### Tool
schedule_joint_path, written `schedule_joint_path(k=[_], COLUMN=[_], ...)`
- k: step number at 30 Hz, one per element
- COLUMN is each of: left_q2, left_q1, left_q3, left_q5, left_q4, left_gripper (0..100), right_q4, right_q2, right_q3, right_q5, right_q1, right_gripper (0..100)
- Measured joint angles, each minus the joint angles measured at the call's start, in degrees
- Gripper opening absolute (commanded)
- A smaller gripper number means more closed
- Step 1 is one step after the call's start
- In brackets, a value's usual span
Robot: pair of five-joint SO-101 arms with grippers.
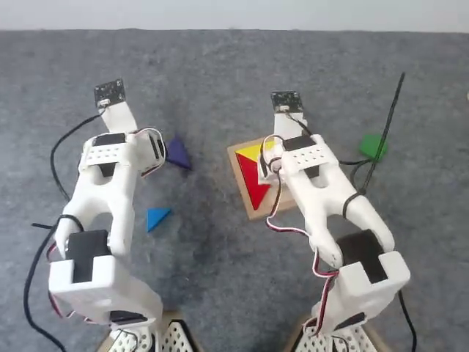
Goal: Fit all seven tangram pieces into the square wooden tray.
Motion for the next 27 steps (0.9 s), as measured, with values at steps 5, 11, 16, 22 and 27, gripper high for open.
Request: schedule_joint_path(k=[5, 11, 16, 22, 27], left_q2=[0.0, 0.0, 0.0, 0.0, 0.0], left_q1=[0.0, 0.0, 0.0, 0.0, 0.0], left_q3=[0.0, 0.0, 0.0, 0.0, 0.0], left_q5=[0.0, 0.0, 0.0, 0.0, 0.0], left_q4=[0.0, 0.0, 0.0, 0.0, 0.0], left_gripper=[21, 21, 21, 21, 21], right_q4=[-0.09, -0.79, -3.25, -4.48, -4.48], right_q2=[-0.7, -1.58, -4.75, -5.01, -4.75], right_q3=[1.67, 3.16, 7.12, 7.21, 7.3], right_q5=[3.34, 6.15, 8.09, 12.31, 14.07], right_q1=[0.18, 0.35, -3.25, -7.82, -7.82], right_gripper=[18.1, 18.0, 18.0, 18.0, 18.0])
